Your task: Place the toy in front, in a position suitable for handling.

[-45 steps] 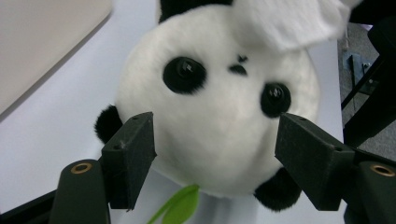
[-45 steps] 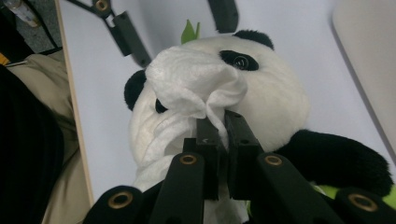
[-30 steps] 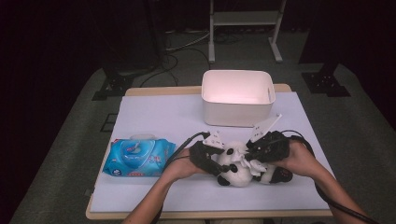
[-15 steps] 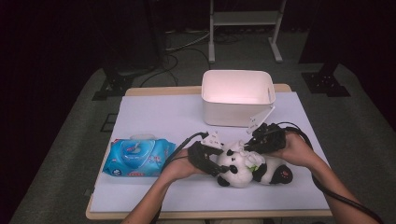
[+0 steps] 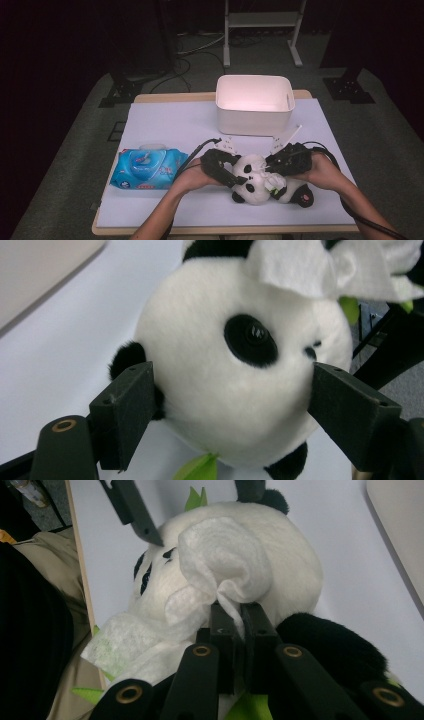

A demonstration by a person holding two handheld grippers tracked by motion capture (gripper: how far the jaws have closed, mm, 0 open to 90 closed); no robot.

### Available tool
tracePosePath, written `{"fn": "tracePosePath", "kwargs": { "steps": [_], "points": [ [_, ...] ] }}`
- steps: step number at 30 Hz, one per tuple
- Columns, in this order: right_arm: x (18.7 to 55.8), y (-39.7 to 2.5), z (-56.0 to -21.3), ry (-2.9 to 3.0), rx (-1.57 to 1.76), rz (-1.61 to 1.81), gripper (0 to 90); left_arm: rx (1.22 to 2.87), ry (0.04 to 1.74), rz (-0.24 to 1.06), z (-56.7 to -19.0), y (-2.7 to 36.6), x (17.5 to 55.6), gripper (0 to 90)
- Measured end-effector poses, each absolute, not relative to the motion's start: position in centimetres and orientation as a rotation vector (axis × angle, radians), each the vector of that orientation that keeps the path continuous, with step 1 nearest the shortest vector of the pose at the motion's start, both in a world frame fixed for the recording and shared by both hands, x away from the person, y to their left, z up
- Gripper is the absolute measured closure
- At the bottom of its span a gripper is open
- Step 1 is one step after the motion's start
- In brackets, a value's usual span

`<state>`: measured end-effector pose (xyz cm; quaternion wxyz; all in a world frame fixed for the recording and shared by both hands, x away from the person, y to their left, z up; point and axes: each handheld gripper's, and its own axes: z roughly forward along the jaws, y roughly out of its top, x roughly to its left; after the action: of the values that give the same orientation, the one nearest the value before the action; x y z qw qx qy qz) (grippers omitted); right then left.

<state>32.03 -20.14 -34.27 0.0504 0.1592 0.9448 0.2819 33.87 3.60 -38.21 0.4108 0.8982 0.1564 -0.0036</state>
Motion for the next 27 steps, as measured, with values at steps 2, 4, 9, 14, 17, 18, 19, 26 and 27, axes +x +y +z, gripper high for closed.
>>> {"fn": "tracePosePath", "kwargs": {
  "steps": [2, 4, 9, 14, 17, 18, 19, 26, 27],
  "points": [
    [31.8, -20.2, -34.4, 2.882, 0.482, 0.867, 84.8, 2.261, 0.383, -0.007, -38.0, 3.4, 33.8, 19.4],
    [31.6, -20.2, -34.4, 2.890, 0.476, 0.868, 84.8, 2.261, 0.377, -0.014, -37.9, 3.1, 33.8, 19.5],
    [30.9, -20.2, -34.6, 2.897, 0.448, 0.871, 84.8, 2.280, 0.345, -0.024, -38.0, 2.8, 33.5, 20.0],
    [30.7, -20.1, -34.4, 2.884, 0.426, 0.871, 84.9, 2.289, 0.341, -0.030, -38.0, 2.7, 33.3, 22.1],
    [31.0, -20.1, -34.1, 2.868, 0.424, 0.890, 84.9, 2.290, 0.341, -0.029, -38.1, 2.7, 33.3, 22.0],
    [31.1, -20.0, -34.0, 2.866, 0.421, 0.888, 84.9, 2.290, 0.341, -0.028, -38.2, 2.7, 33.3, 22.0],
    [31.2, -20.0, -33.9, 2.858, 0.422, 0.895, 84.9, 2.289, 0.340, -0.028, -38.2, 2.7, 33.3, 22.0],
    [31.8, -19.6, -33.3, 2.831, 0.430, 0.900, 84.8, 2.291, 0.330, -0.016, -38.2, 2.7, 33.1, 22.0],
    [31.8, -19.7, -33.3, 2.829, 0.428, 0.892, 84.9, 2.294, 0.327, -0.016, -38.1, 2.7, 33.1, 22.0]
  ]
}}
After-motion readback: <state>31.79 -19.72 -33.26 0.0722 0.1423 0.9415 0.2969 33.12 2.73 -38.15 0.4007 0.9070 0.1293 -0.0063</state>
